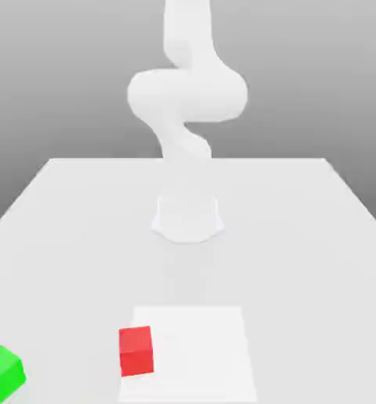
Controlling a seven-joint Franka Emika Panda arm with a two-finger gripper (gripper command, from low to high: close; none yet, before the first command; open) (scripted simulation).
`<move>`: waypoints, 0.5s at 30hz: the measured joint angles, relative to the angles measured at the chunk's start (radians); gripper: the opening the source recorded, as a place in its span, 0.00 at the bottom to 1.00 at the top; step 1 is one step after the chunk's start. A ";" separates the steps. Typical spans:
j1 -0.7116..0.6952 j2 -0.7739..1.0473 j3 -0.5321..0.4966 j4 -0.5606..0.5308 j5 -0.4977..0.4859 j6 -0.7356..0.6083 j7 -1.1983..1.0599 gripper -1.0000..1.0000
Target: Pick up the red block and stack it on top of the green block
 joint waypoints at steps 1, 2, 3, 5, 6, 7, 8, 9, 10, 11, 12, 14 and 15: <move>0.005 0.039 -0.012 -0.013 0.004 0.018 -0.018 0.50; 0.010 0.077 -0.024 -0.026 0.008 0.036 -0.036 0.50; 0.014 0.114 -0.035 -0.038 0.012 0.053 -0.053 0.50; 0.021 0.187 -0.056 -0.063 0.020 0.087 -0.088 0.50; 0.025 0.224 -0.066 -0.075 0.024 0.104 -0.106 0.50; 0.029 0.260 -0.077 -0.087 0.029 0.121 -0.123 0.50; 0.032 0.297 -0.087 -0.100 0.033 0.138 -0.140 0.50; 0.034 0.333 -0.096 -0.112 0.037 0.155 -0.158 0.50; 0.039 0.369 -0.107 -0.124 0.040 0.172 -0.174 0.50; 0.040 0.406 -0.114 -0.136 0.046 0.189 -0.192 0.50; 0.042 0.442 -0.123 -0.148 0.050 0.205 -0.209 0.50; 0.039 0.515 -0.132 -0.173 0.060 0.239 -0.245 0.50; 0.038 0.551 -0.138 -0.185 0.063 0.256 -0.262 0.50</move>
